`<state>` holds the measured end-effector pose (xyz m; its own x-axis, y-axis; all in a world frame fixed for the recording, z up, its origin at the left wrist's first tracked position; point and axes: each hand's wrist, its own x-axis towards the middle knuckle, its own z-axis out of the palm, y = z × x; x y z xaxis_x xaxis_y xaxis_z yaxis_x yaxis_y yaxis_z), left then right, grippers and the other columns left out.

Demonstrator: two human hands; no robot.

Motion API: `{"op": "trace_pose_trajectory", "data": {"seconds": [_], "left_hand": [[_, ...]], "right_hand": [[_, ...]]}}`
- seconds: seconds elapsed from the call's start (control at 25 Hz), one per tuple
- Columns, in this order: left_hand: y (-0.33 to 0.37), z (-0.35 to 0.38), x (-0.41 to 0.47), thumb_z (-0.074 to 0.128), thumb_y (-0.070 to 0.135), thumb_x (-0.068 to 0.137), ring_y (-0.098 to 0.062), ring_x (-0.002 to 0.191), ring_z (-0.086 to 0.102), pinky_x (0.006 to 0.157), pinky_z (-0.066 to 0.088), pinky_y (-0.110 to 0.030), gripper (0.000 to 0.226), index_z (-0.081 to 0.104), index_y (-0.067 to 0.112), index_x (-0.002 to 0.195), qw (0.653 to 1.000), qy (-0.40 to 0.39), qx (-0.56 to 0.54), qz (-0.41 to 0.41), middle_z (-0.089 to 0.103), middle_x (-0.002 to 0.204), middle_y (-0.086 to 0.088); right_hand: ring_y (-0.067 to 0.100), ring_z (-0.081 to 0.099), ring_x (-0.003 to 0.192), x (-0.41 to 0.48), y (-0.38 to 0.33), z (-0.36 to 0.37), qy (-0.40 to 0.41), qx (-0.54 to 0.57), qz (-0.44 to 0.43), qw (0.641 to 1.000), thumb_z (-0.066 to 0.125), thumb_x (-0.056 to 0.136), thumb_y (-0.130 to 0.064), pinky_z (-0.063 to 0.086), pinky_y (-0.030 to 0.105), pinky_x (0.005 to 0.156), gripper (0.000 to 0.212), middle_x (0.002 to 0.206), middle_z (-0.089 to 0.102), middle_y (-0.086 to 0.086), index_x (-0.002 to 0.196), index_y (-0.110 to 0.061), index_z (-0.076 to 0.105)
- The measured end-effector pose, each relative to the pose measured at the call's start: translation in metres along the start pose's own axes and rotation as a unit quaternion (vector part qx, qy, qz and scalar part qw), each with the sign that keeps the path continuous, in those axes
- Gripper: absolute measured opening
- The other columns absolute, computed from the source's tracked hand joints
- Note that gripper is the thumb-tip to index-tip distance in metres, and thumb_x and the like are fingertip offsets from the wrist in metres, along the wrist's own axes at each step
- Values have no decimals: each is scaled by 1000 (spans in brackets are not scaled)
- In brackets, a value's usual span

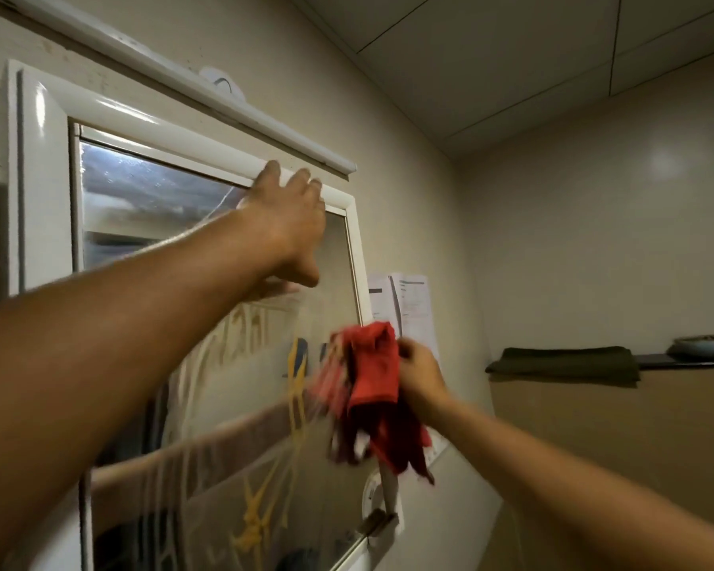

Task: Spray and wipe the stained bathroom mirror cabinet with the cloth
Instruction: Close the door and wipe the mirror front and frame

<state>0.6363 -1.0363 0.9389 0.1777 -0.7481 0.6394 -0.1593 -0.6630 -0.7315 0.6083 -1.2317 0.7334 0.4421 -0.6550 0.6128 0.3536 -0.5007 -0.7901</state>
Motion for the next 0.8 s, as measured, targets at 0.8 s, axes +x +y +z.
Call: {"op": "trace_pose_trajectory", "data": {"seconds": [0.8], "left_hand": [[44,22,-14,47,65,87,-28,154,25,125,14,-59,99,11,14,163,996,-20,-68,52,32,165,-11]], "right_hand": [[25,63,80,-20,47,9,51,-45,-62,996,62,100,-20,53,44,75,14,88,66,8,92,-10,56]]}}
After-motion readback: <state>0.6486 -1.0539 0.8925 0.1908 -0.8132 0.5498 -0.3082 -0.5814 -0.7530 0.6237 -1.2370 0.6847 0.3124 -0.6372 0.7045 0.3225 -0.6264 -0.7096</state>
